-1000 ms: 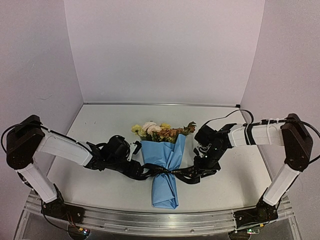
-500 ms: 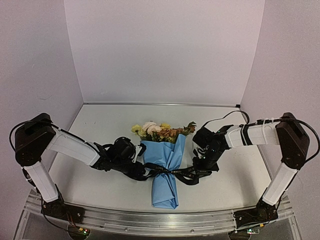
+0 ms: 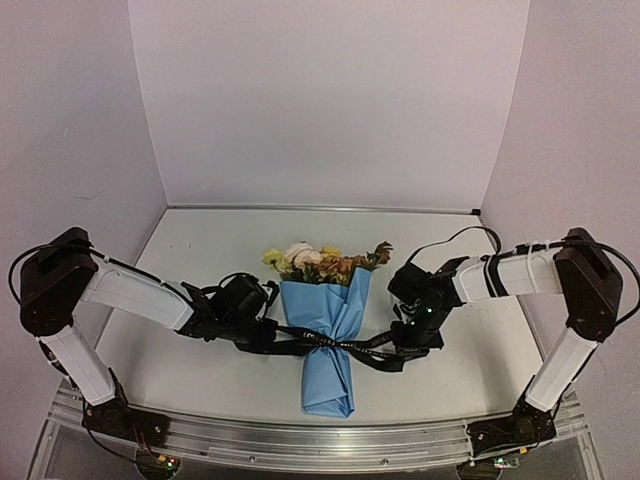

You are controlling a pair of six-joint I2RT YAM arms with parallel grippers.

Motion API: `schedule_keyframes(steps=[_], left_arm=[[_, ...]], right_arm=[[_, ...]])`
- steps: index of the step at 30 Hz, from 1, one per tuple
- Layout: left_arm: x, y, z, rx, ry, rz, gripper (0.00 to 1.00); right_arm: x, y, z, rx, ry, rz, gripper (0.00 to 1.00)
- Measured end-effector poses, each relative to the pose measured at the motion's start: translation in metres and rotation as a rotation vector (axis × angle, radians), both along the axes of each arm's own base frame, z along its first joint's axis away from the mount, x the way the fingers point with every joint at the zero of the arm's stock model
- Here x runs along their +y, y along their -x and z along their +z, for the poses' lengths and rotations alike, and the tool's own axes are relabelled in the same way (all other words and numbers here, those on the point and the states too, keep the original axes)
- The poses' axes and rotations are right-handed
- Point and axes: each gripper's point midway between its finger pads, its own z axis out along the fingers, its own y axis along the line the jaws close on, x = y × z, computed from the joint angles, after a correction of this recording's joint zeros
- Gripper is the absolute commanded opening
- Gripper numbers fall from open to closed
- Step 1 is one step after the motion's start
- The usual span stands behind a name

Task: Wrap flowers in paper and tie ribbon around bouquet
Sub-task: Tie the half-tied ribbon around the folded bouquet.

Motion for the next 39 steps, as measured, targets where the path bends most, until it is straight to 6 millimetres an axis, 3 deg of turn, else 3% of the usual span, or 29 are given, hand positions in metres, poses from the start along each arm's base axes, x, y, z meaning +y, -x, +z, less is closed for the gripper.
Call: schedule_keyframes(steps=[6,13,24,34,38,39], left_arm=[[0.008,-0.006,0.008,-0.009,0.01,0.065,0.0],[0.023,-0.005,0.002,0.023,0.02,0.134,0.0],[0.05,-0.019,0.005,0.081,0.094,0.261,0.0],[0.048,-0.015,0.009,0.104,0.133,0.239,0.0],[0.036,-0.004,0.019,0.064,0.131,0.182,0.0],[0.032,0.0,0.021,0.056,0.126,0.164,0.0]], right_arm=[[-0.003,0.002,0.003,-0.052,-0.013,-0.01,0.0],[-0.002,-0.003,0.005,-0.128,-0.055,-0.046,0.0],[-0.003,-0.005,0.003,-0.218,-0.143,-0.122,0.0],[-0.005,-0.007,0.006,-0.249,-0.15,-0.128,0.0],[-0.013,-0.006,0.008,-0.24,-0.096,-0.109,0.0],[-0.016,-0.004,0.008,-0.233,-0.076,-0.102,0.05]])
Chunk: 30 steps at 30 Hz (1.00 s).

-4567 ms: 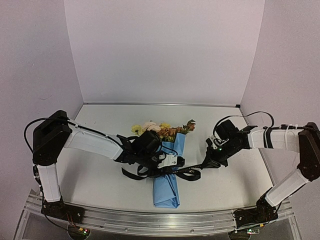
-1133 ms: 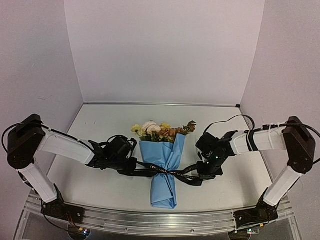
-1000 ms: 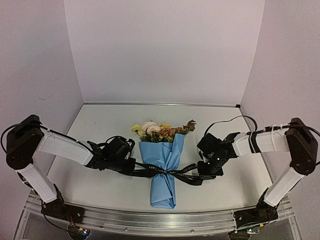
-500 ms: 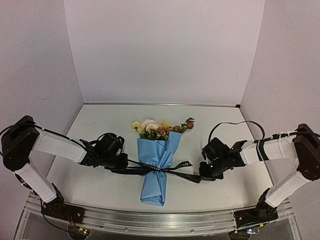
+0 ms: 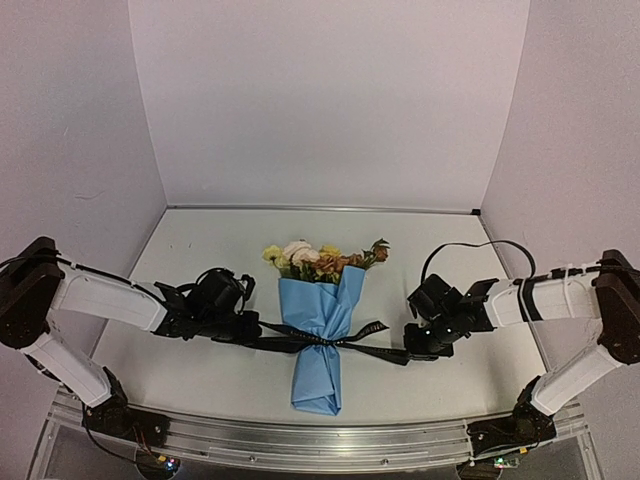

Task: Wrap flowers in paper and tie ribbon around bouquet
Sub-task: Tie the half-tied ribbon around the folded bouquet, then reset both arms

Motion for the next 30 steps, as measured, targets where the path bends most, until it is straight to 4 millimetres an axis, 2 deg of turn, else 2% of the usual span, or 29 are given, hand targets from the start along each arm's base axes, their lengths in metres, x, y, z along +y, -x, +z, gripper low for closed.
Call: schedule_keyframes(steps=[2,3,5,8,11,13,14,15,16,18,30], left_arm=[[-0.004,0.006,0.0,-0.006,-0.008,-0.02,0.03],[-0.004,0.007,0.0,-0.008,-0.013,-0.021,0.09],[0.001,0.005,0.002,-0.015,-0.029,-0.007,0.24],[0.01,0.002,0.007,-0.034,-0.053,0.015,0.48],[0.015,-0.002,0.017,-0.053,-0.054,0.043,0.56],[0.014,-0.006,0.031,-0.077,-0.037,0.054,0.64],[0.014,-0.008,0.04,-0.095,-0.026,0.059,0.69],[0.014,-0.01,0.048,-0.111,-0.011,0.067,0.86],[0.013,-0.011,0.058,-0.13,0.007,0.073,0.97],[0.013,-0.014,0.077,-0.164,0.038,0.081,1.0],[0.013,-0.031,0.19,-0.338,0.197,0.119,1.0]], right_arm=[[-0.004,0.003,0.001,0.016,0.025,0.01,0.2],[-0.005,0.004,0.002,0.022,0.037,0.019,0.28],[-0.008,0.005,0.006,0.039,0.055,0.026,0.41],[-0.009,0.006,0.012,0.063,0.064,0.029,0.52],[-0.006,0.005,0.021,0.076,0.054,0.032,0.62],[-0.003,0.005,0.025,0.078,0.047,0.035,0.74],[-0.002,0.004,0.029,0.077,0.041,0.03,0.86],[-0.002,0.004,0.032,0.072,0.038,0.035,0.95],[-0.002,0.003,0.036,0.065,0.033,0.034,0.98],[-0.001,0.001,0.045,0.046,0.023,0.034,0.98],[-0.015,-0.011,0.109,-0.131,0.001,0.014,0.98]])
